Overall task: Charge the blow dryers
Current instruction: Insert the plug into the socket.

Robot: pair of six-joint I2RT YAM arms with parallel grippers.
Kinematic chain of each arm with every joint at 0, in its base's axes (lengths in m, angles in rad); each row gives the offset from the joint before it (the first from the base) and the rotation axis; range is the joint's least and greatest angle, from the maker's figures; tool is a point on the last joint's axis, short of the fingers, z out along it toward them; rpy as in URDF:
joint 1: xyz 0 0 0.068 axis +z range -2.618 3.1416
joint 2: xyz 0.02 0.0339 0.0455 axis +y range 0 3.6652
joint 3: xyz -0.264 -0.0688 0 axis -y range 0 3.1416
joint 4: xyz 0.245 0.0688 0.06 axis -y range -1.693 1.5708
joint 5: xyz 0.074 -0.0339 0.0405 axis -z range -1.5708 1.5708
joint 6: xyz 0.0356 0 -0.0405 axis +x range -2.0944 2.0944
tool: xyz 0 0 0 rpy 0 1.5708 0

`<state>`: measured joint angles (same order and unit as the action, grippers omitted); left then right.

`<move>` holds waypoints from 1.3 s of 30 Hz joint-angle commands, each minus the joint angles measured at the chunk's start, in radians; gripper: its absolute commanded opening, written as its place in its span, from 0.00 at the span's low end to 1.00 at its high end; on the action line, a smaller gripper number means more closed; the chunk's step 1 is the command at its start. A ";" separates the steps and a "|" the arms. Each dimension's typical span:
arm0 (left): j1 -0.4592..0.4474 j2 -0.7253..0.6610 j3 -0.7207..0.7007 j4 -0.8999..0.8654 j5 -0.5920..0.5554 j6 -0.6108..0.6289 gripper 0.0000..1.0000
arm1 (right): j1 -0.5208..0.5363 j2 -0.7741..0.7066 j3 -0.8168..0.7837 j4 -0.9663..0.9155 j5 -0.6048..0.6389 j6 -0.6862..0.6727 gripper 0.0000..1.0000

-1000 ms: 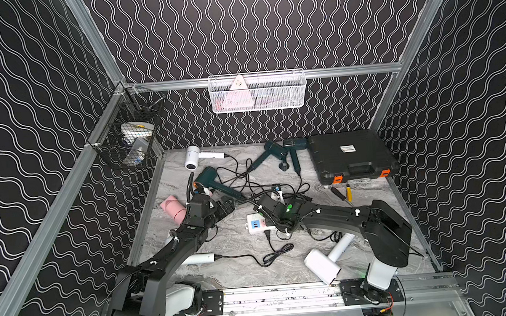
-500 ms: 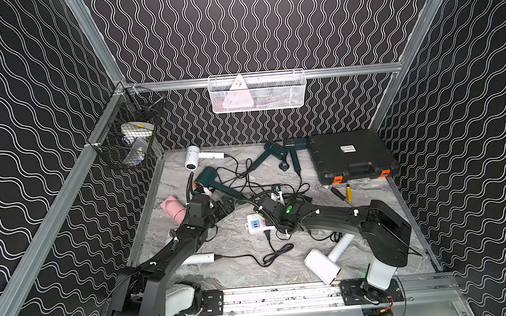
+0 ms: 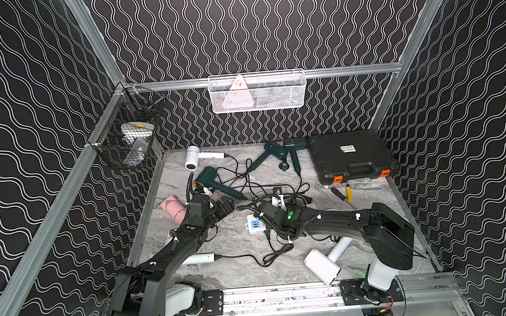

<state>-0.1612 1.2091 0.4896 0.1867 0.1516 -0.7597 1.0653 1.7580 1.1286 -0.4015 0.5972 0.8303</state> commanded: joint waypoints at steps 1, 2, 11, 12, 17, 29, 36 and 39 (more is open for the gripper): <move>0.002 -0.009 -0.003 0.013 -0.018 0.000 0.99 | 0.013 0.021 -0.021 -0.091 -0.089 0.034 0.00; 0.002 -0.011 -0.003 0.012 -0.018 -0.001 0.99 | 0.015 0.021 -0.024 -0.092 -0.094 0.037 0.00; 0.003 -0.016 -0.006 0.013 -0.020 -0.002 0.99 | 0.019 0.031 -0.015 -0.139 -0.130 0.052 0.00; 0.003 -0.018 -0.006 0.013 -0.020 -0.002 0.99 | 0.019 0.032 -0.014 -0.143 -0.134 0.052 0.00; 0.002 -0.015 -0.006 0.016 -0.015 -0.002 0.99 | 0.016 0.066 -0.001 -0.144 -0.155 0.044 0.00; -0.006 0.001 -0.003 0.058 0.014 0.019 0.99 | -0.018 0.075 0.088 -0.157 -0.181 -0.011 0.14; -0.068 -0.012 0.004 0.074 -0.005 0.045 0.99 | -0.044 0.011 0.148 -0.151 -0.214 -0.069 0.37; -0.095 -0.027 0.005 0.076 -0.023 0.061 0.99 | -0.055 -0.036 0.163 -0.156 -0.236 -0.094 0.49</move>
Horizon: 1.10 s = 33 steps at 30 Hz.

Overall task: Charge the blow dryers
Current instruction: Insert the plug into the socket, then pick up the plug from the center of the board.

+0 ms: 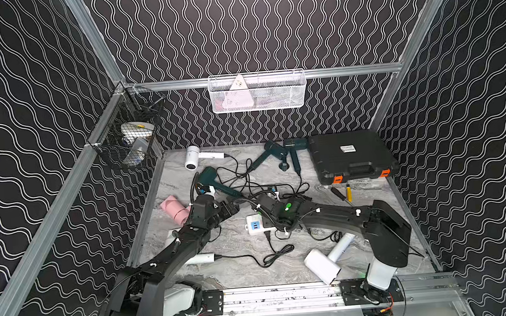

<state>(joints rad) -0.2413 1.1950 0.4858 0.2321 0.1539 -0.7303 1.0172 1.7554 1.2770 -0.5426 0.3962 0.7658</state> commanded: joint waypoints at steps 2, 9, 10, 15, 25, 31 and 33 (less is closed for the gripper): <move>-0.036 -0.024 0.011 0.033 -0.030 0.037 0.99 | -0.015 -0.084 0.008 -0.007 -0.052 -0.056 0.58; -0.126 -0.065 0.025 0.035 -0.055 0.059 0.99 | -0.038 -0.319 -0.056 -0.016 -0.097 -0.113 0.92; -0.138 -0.074 0.028 0.035 -0.059 0.066 0.99 | -0.044 -0.359 -0.068 -0.025 -0.099 -0.117 0.96; -0.181 -0.110 0.012 0.062 -0.085 0.089 0.99 | -0.142 -0.521 -0.122 -0.073 -0.182 -0.131 0.99; -0.213 -0.060 0.182 -0.184 -0.133 0.020 0.99 | -0.551 -0.513 -0.063 -0.204 -0.471 -0.252 0.99; -0.213 -0.027 0.355 -0.509 -0.061 -0.106 0.99 | -0.721 -0.453 -0.037 -0.287 -0.565 -0.156 0.99; -0.213 0.000 0.409 -0.590 -0.024 -0.131 0.99 | -0.738 -0.441 0.005 -0.346 -0.551 -0.138 0.99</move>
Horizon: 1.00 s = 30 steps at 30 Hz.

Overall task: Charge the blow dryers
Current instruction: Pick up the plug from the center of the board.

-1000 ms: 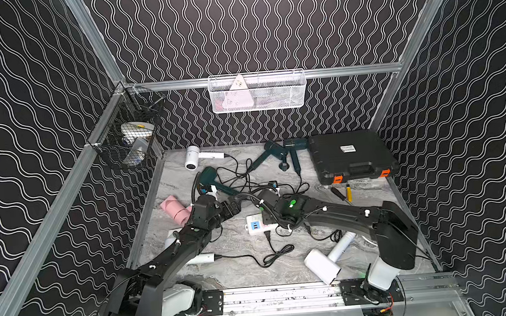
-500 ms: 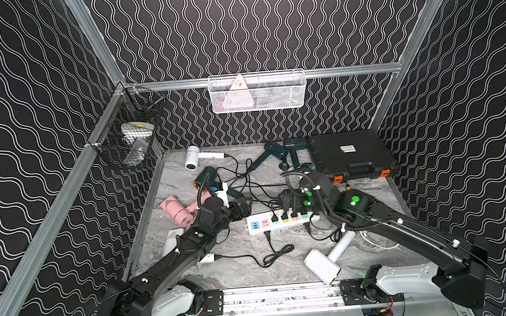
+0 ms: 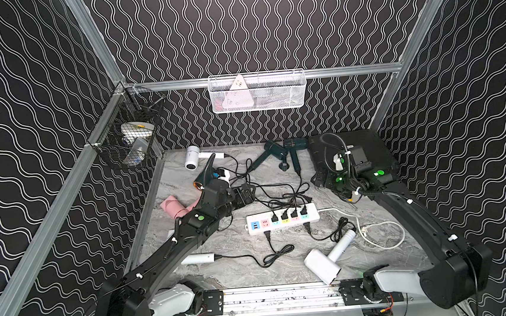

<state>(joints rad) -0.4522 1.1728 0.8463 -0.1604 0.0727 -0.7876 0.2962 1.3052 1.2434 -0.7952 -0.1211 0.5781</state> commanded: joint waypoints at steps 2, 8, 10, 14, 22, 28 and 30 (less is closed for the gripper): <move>-0.001 0.066 0.122 -0.284 0.097 -0.079 0.99 | -0.040 0.022 0.076 -0.143 -0.015 0.073 0.99; 0.029 0.222 0.358 -0.470 0.225 -0.021 0.99 | -0.145 0.018 0.101 -0.228 -0.025 0.179 0.99; 0.061 0.248 0.389 -0.500 0.273 -0.023 0.99 | -0.170 0.007 0.094 -0.248 -0.036 0.210 0.99; 0.152 0.283 0.434 -0.543 0.364 -0.047 0.99 | -0.210 -0.005 0.072 -0.277 -0.075 0.220 0.99; 0.291 0.399 0.520 -0.692 0.458 -0.062 0.99 | -0.378 -0.034 0.073 -0.342 -0.114 0.127 0.99; 0.328 0.477 0.574 -0.685 0.517 -0.123 0.99 | -0.455 0.009 0.066 -0.328 -0.138 0.069 0.99; 0.334 0.507 0.620 -0.715 0.513 -0.117 0.98 | -0.456 0.033 0.070 -0.304 -0.147 0.051 0.99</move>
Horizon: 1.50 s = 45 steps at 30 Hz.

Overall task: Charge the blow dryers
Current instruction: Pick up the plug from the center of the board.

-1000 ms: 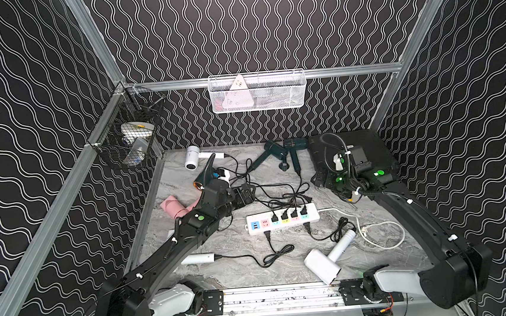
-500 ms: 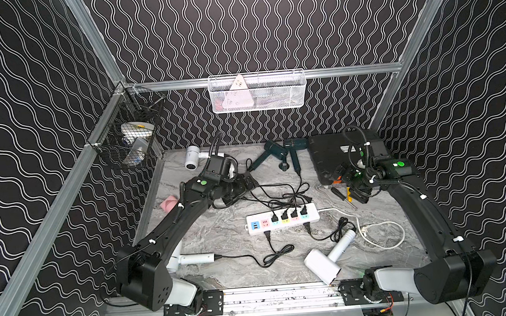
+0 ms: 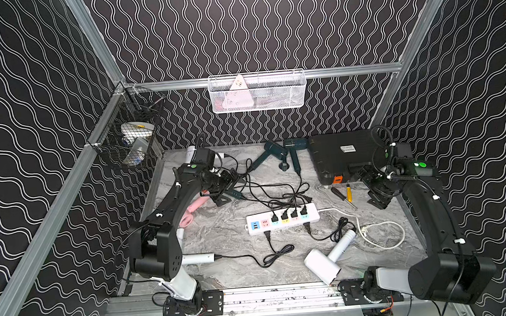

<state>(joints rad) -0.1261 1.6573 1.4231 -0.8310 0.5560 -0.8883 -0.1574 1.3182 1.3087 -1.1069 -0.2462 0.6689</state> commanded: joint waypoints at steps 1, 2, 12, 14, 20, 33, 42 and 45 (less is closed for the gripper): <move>0.010 0.037 0.070 -0.067 0.019 -0.005 0.99 | -0.002 0.034 0.006 0.021 -0.021 -0.040 0.99; 0.012 0.047 0.084 -0.082 0.013 0.005 0.99 | -0.002 0.045 0.004 0.034 -0.018 -0.036 0.99; 0.089 0.107 0.128 -0.163 0.022 0.089 0.99 | 0.066 0.224 0.022 0.160 -0.095 0.006 0.99; 0.105 0.110 0.124 -0.148 0.036 0.091 0.99 | 0.113 0.284 0.068 0.156 -0.091 -0.007 0.99; 0.138 0.122 0.086 -0.063 0.095 0.036 0.99 | 0.250 0.515 0.294 0.064 -0.080 -0.075 0.94; 0.138 0.122 0.070 -0.056 0.087 0.016 0.99 | 0.342 0.902 0.568 -0.132 -0.033 -0.350 0.50; 0.138 0.120 0.065 -0.108 0.085 0.059 0.99 | 0.397 0.910 0.558 -0.095 -0.035 -0.472 0.42; 0.138 0.116 0.066 -0.113 0.086 0.061 0.99 | 0.424 0.932 0.588 -0.100 -0.010 -0.487 0.45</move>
<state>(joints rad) 0.0109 1.7840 1.4906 -0.9169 0.6392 -0.8398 0.2508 2.2356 1.8755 -1.1976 -0.2806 0.2298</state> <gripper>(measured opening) 0.986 0.445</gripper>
